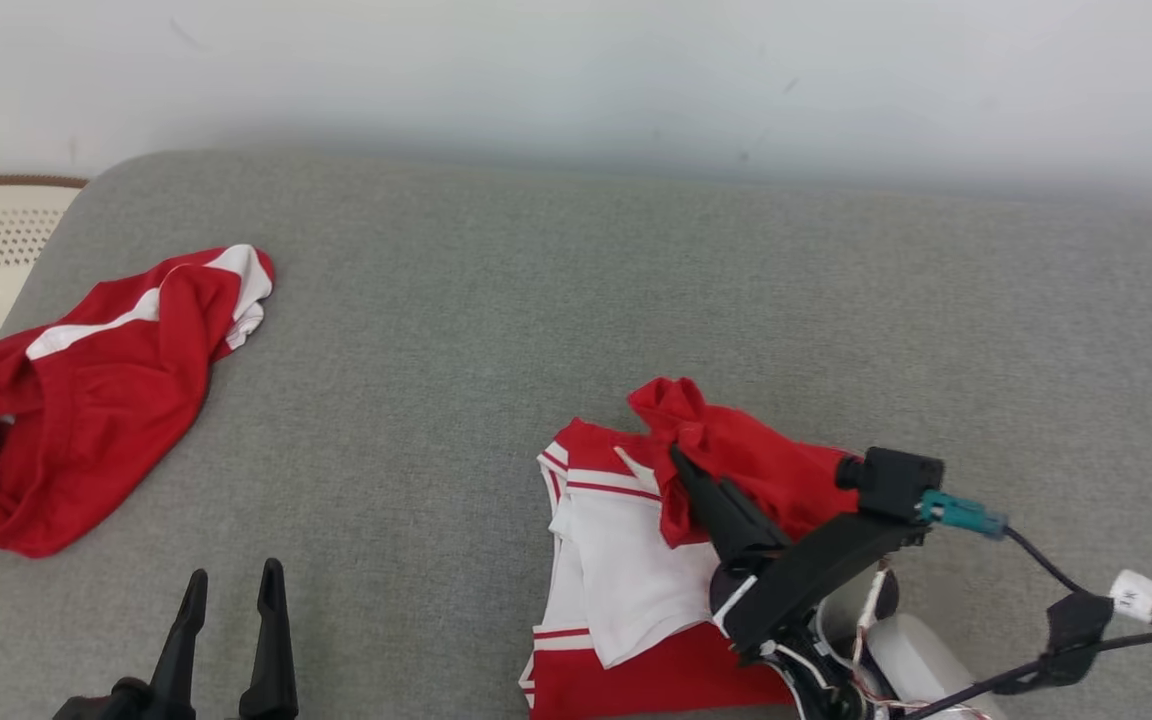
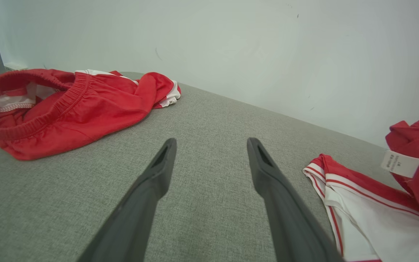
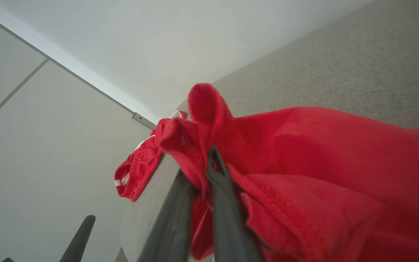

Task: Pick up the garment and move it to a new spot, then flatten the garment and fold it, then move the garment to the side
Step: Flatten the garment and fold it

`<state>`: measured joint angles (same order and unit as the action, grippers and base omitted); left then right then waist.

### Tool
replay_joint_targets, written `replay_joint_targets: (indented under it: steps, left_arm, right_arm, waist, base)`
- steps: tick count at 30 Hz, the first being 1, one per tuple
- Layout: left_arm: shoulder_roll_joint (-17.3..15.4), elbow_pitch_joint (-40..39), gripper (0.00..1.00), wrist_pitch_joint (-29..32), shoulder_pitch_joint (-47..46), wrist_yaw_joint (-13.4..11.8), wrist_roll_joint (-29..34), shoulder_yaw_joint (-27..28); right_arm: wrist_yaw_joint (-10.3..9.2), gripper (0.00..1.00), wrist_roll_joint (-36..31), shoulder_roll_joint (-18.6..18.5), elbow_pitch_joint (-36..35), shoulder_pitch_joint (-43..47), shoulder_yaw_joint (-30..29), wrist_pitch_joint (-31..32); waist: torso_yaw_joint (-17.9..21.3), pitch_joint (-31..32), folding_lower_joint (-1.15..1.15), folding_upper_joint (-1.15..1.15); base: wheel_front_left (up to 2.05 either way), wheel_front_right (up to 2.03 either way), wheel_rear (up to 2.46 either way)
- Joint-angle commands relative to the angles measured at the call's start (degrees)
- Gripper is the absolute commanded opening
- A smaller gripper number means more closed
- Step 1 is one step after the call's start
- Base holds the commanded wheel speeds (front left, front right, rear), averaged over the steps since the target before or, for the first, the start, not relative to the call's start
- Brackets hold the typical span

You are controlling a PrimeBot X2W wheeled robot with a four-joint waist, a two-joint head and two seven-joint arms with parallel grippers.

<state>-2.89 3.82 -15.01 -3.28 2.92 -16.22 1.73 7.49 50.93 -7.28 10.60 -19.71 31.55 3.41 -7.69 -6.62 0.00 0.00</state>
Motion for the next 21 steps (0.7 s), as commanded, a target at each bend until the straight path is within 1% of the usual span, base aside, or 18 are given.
replay_joint_targets:
  steps: [1,8,11,14,16,17,21]
  left_arm:
    - [-0.01,0.29,1.00,-0.25,-0.53,-0.05,-0.80,-0.20]
    - [-0.01,1.14,1.00,-0.25,-1.69,0.23,-0.94,-1.35]
    - [-0.01,1.58,1.00,-0.25,-2.11,0.37,-0.94,-1.70]
    - [-0.01,1.95,1.00,-0.25,-2.42,0.31,-0.94,-2.02]
    - [-0.01,2.22,1.00,-0.26,-2.54,0.34,-0.92,-2.05]
    - [-0.01,2.36,1.00,-0.25,-2.55,0.37,-0.89,-1.98]
    - [-0.01,2.69,1.00,-0.26,-2.24,0.37,-0.65,-1.58]
  right_arm:
    - [0.00,0.00,-0.43,0.25,1.51,-0.95,0.75,-0.95]
    - [0.00,0.00,-0.93,2.23,8.78,-3.66,3.03,-4.76]
    - [0.00,0.00,-0.18,2.91,11.08,-4.52,4.75,-5.58]
    - [0.00,0.00,-0.98,3.10,13.91,-5.60,6.11,-6.20]
    - [0.00,0.86,-0.47,3.42,14.55,-6.10,6.96,-6.88]
    - [0.00,1.00,-0.29,3.48,14.50,-6.41,7.42,-7.26]
    - [0.00,1.00,1.19,2.22,11.67,-7.03,8.91,-9.21]
  waist:
    - [-1.06,-0.90,0.00,0.00]
    - [-2.84,-1.96,0.00,0.00]
    - [-3.34,-2.17,0.00,0.00]
    - [-3.62,-2.23,0.00,0.00]
    - [-3.65,-2.13,0.00,0.00]
    - [-3.59,-2.05,0.00,0.00]
    - [-3.05,-1.47,0.00,0.00]
  base:
    - [0.00,0.00,0.00]
    - [0.00,0.00,0.00]
    - [0.00,0.00,0.00]
    - [0.00,0.00,0.00]
    - [0.00,0.00,0.00]
    - [0.00,0.00,0.00]
    - [0.00,0.00,0.00]
